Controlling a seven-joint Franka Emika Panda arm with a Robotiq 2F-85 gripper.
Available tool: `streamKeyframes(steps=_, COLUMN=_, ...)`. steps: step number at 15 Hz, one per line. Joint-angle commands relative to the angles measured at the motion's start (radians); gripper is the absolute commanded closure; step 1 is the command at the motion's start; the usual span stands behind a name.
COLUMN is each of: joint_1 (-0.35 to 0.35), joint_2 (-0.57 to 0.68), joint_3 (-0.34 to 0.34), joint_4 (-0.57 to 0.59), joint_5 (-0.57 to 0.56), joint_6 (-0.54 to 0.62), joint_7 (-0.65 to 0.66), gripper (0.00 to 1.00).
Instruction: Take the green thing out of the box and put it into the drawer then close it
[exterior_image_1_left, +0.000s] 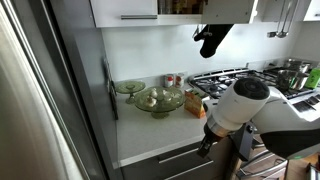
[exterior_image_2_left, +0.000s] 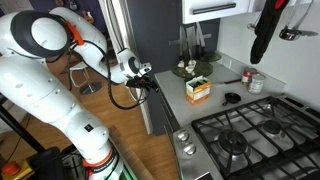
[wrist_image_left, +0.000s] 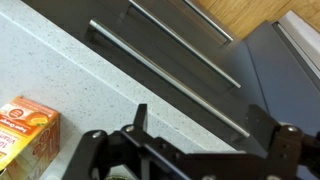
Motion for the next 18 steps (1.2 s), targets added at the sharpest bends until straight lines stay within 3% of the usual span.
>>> streamKeyframes(steps=1, joint_1=-0.006, joint_2=-0.155, joint_3=0.028, joint_4=-0.073, joint_5=0.178, joint_6=-0.041, joint_7=-0.09, gripper=0.0)
streamKeyframes(steps=9, joint_1=0.012, joint_2=-0.335, joint_3=0.058, joint_4=-0.043, joint_5=0.432, joint_6=-0.236, joint_7=-0.253, gripper=0.0)
streamKeyframes(steps=13, joint_1=0.028, joint_2=-0.371, joint_3=0.06, joint_4=-0.015, joint_5=0.472, joint_6=-0.366, joint_7=-0.353, gripper=0.0)
streamKeyframes(steps=18, joint_1=0.043, joint_2=-0.394, joint_3=0.053, joint_4=0.003, joint_5=0.528, joint_6=-0.42, joint_7=-0.411, gripper=0.0)
